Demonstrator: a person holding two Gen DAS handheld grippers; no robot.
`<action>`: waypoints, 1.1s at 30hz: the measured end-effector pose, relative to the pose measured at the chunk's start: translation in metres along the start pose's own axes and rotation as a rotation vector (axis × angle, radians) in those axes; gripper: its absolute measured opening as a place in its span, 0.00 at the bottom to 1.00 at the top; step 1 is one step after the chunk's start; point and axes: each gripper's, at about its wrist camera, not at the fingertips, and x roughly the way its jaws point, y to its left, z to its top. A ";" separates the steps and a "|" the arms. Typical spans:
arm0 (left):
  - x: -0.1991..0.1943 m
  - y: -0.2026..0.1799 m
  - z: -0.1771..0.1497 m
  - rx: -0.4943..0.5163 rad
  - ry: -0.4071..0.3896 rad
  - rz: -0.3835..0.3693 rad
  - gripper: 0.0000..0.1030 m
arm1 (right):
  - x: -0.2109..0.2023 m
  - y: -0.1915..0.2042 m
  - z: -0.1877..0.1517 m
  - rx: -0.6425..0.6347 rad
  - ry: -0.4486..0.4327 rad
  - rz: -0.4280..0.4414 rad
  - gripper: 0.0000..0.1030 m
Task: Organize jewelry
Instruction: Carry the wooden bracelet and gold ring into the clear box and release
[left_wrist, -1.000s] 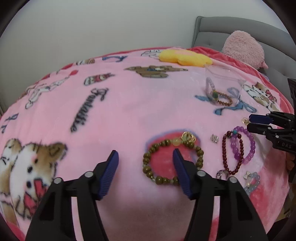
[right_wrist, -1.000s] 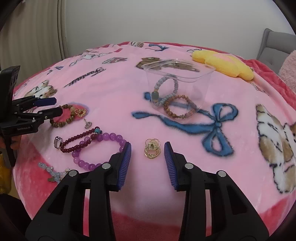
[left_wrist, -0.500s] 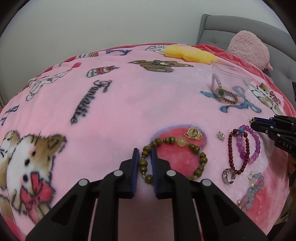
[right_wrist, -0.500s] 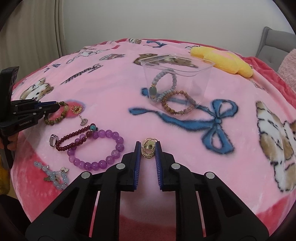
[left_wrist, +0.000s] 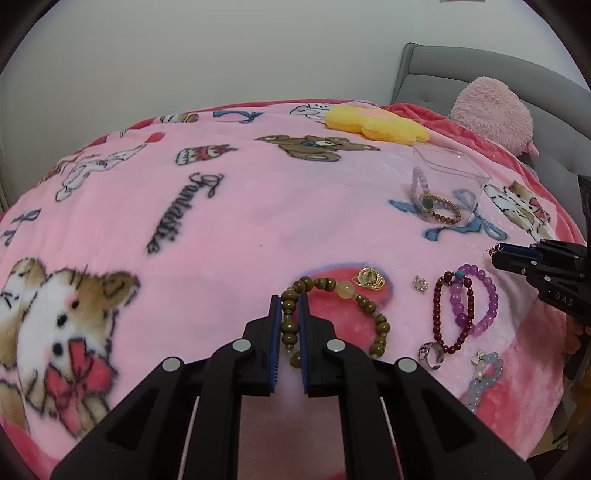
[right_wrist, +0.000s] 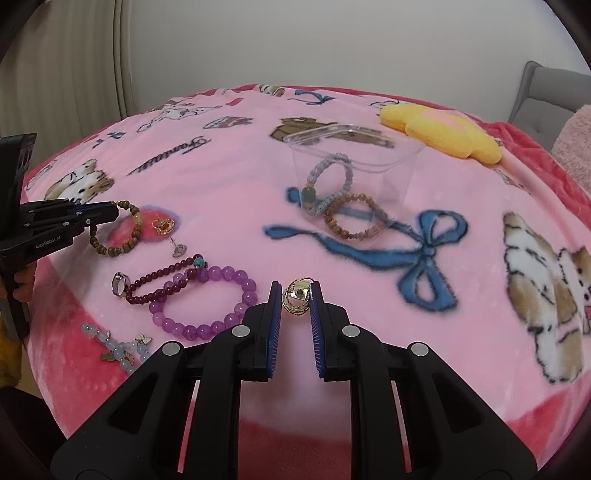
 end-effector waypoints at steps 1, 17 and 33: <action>-0.001 -0.001 0.001 0.001 -0.004 -0.003 0.09 | -0.002 -0.001 0.001 0.001 -0.003 0.003 0.14; -0.039 -0.028 0.049 0.056 -0.121 -0.077 0.09 | -0.032 -0.005 0.037 -0.015 -0.073 -0.012 0.14; -0.007 -0.110 0.143 0.093 -0.154 -0.282 0.09 | -0.035 -0.036 0.085 0.023 -0.106 -0.070 0.14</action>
